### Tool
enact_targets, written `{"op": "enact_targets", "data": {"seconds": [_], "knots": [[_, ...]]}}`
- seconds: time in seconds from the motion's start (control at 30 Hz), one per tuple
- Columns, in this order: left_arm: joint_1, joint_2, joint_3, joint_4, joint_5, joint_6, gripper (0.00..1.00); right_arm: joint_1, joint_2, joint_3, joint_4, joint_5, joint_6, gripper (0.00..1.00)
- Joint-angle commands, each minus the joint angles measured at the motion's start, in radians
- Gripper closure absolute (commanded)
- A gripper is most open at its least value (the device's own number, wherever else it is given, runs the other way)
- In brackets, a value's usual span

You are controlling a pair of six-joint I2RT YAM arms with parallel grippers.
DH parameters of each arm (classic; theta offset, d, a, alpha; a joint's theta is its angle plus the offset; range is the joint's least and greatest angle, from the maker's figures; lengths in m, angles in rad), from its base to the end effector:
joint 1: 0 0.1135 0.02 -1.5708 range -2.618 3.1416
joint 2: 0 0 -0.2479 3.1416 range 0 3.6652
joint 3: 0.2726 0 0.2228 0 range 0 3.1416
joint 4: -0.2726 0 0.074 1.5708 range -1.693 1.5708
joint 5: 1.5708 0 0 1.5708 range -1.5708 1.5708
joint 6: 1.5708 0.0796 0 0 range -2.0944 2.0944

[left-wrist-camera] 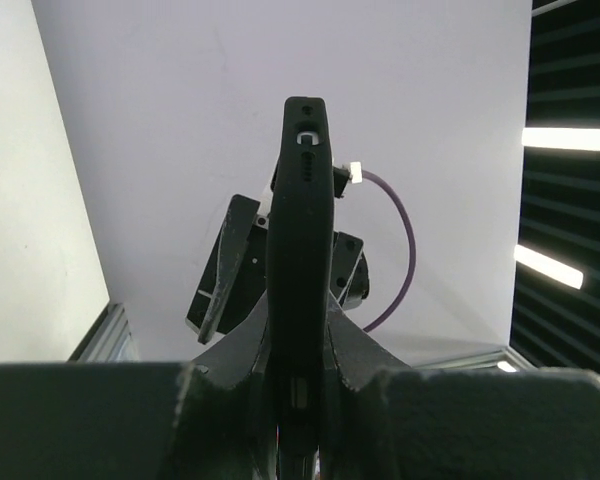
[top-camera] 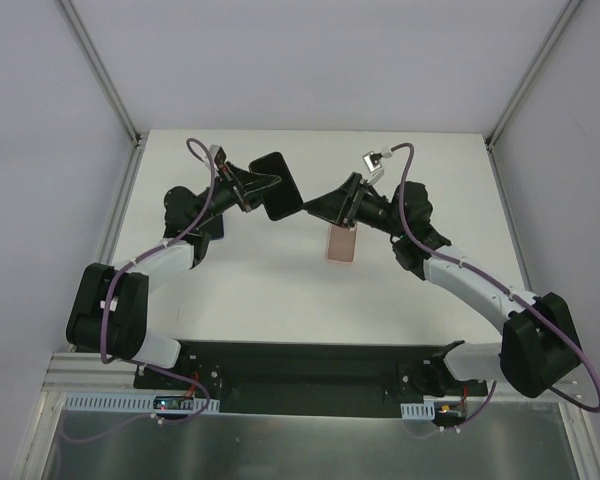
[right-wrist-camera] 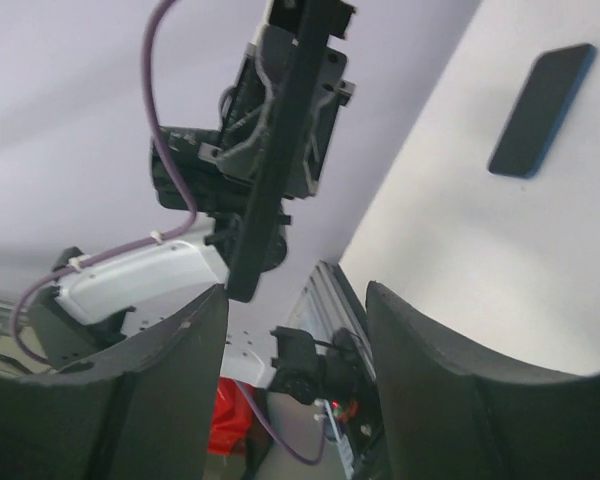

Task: Take the phone out of the phone case
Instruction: Remove the phone case from the phone.

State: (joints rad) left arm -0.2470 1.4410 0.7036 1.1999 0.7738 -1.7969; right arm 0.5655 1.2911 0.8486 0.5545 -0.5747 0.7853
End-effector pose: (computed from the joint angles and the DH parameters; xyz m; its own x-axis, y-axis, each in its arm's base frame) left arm 0.2814 -0.1283 0.3179 -0.8584 -0.5024 -0.1033 0.2465 -0.2275 -0.9421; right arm 0.2395 0.2032 0.3298 -0.5737 0.3388 -0.7457 -0.7073 0.2541 0.6596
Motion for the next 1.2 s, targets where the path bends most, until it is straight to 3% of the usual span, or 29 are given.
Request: {"op": "enact_targets", "data": {"seconds": [0.0,0.27,0.37,0.4,0.5,0.67,0.8,0.9,1.1,1.17], "knots": [[0.006,-0.039,0.004,0.159,-0.037,-0.035,1.00,0.027,0.042,0.027,0.309,0.007,0.136,0.41],[0.006,-0.036,-0.006,0.159,-0.041,-0.035,1.00,0.045,0.100,0.037,0.440,0.009,0.193,0.46],[0.006,-0.034,-0.001,0.167,-0.042,-0.036,1.00,0.045,0.103,0.033,0.449,0.018,0.203,0.57],[0.006,-0.036,-0.001,0.168,-0.042,-0.039,1.00,0.043,0.106,0.035,0.453,0.021,0.207,0.66],[0.006,-0.040,0.000,0.168,-0.042,-0.041,1.00,0.045,0.122,0.041,0.489,0.012,0.236,0.79],[0.008,-0.050,0.000,0.170,-0.047,-0.041,1.00,0.050,0.160,0.050,0.533,0.003,0.265,0.81],[0.008,-0.050,-0.001,0.193,-0.047,-0.058,1.00,0.051,0.180,0.058,0.545,0.003,0.282,0.99],[0.008,-0.027,0.004,0.295,-0.059,-0.122,1.00,0.051,0.215,0.050,0.596,-0.001,0.302,0.99],[0.006,0.009,0.013,0.411,-0.088,-0.231,1.00,0.051,0.390,0.041,0.964,0.013,0.469,0.99],[0.008,-0.002,0.020,0.428,-0.094,-0.242,1.00,0.057,0.418,0.056,0.978,0.004,0.473,0.99]]}}
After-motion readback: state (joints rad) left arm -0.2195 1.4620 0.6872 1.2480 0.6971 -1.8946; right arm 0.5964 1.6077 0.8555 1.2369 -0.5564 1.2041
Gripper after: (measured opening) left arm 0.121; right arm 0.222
